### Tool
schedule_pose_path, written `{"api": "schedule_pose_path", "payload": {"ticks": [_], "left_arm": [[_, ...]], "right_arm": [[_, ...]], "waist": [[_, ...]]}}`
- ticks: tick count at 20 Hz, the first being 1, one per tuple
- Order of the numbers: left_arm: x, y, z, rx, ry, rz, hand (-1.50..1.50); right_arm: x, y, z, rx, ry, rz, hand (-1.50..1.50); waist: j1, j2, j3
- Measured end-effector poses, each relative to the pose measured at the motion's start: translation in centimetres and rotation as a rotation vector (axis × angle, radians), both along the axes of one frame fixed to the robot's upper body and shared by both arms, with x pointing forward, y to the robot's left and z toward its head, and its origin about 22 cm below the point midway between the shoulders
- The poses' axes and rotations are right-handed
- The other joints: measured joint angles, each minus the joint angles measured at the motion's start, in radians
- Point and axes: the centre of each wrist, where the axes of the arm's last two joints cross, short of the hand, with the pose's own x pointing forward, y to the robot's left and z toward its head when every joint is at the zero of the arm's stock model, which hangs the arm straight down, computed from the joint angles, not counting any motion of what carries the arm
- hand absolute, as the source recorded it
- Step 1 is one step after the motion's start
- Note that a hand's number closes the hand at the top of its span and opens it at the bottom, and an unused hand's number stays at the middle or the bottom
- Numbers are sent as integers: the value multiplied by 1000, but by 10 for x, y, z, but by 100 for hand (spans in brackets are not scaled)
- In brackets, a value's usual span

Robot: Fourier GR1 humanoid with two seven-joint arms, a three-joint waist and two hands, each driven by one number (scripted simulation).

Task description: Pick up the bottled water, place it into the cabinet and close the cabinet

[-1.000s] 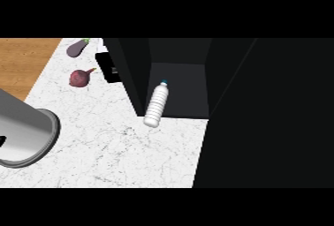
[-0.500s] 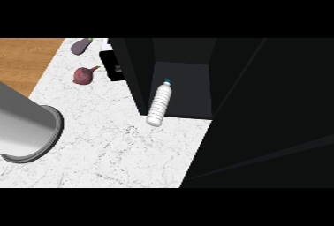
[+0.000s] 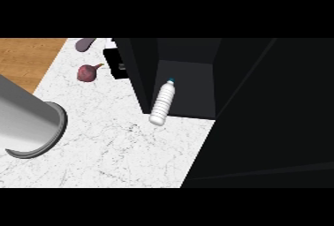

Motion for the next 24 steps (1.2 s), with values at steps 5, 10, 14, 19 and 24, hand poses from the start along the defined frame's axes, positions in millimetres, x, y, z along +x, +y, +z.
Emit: {"api": "schedule_pose_path", "payload": {"ticks": [5,10,14,19,24], "left_arm": [[-1,9,6,4,-13,-15,-150],[-2,19,11,8,-24,-28,-150],[-7,29,12,6,-20,-19,-150],[-21,41,10,0,-23,-1,-150],[-37,53,8,-9,-14,27,-150]], "right_arm": [[7,13,4,-58,7,86,150],[21,26,12,-103,3,251,150],[47,45,23,-114,19,305,150],[79,80,40,-75,177,241,150],[118,100,51,-53,309,195,150]], "waist": [[20,12,3],[37,22,6],[28,21,9],[8,19,13],[-22,19,16]]}}
